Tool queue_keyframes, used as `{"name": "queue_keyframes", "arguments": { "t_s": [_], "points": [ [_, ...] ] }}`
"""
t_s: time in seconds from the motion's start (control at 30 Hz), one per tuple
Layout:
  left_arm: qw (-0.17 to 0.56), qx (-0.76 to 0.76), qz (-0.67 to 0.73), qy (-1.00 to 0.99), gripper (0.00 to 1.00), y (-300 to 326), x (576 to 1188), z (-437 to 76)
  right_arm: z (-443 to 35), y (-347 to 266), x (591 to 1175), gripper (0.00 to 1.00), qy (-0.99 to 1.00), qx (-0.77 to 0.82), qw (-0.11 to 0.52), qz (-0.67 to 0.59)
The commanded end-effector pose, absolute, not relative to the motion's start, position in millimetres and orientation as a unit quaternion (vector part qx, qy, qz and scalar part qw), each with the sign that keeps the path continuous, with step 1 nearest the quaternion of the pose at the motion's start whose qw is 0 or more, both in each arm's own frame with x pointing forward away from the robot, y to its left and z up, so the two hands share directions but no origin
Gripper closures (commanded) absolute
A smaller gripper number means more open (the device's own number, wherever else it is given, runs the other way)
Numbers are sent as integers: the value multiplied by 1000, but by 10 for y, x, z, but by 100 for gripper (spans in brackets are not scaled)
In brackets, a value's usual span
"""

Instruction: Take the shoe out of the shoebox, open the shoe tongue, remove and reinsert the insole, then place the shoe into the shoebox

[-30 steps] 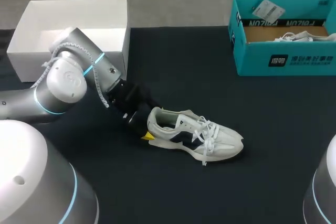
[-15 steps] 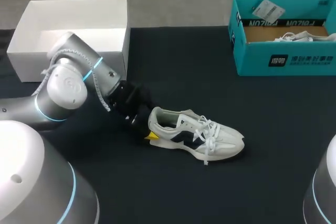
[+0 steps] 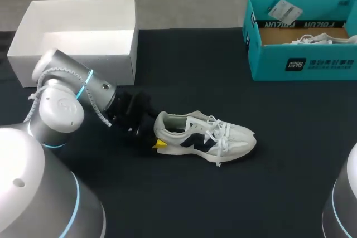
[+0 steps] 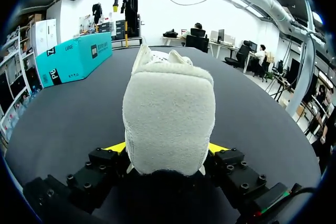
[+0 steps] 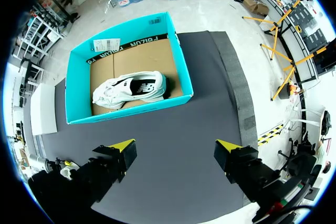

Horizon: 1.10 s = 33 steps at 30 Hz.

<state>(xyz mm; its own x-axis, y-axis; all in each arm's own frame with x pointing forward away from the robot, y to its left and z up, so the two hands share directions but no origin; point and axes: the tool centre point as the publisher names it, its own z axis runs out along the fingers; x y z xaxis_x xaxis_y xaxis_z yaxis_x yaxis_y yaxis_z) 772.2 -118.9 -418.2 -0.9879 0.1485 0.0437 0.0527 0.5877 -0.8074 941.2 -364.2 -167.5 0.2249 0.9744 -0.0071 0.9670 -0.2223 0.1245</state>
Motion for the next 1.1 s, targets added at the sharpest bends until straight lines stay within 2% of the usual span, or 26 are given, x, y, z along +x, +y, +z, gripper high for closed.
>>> {"name": "queue_keyframes", "arguments": {
  "t_s": [0.03, 1.1],
  "points": [
    [7, -28, 452, -891, 100, -1115, 7622, -4171, -1678, -3640, 9402, 0, 621, 781, 52, 37],
    [-2, -9, 453, -891, 100, -1090, 7613, -4173, -1678, -3640, 9402, 0, 621, 781, 52, 37]
  ]
}}
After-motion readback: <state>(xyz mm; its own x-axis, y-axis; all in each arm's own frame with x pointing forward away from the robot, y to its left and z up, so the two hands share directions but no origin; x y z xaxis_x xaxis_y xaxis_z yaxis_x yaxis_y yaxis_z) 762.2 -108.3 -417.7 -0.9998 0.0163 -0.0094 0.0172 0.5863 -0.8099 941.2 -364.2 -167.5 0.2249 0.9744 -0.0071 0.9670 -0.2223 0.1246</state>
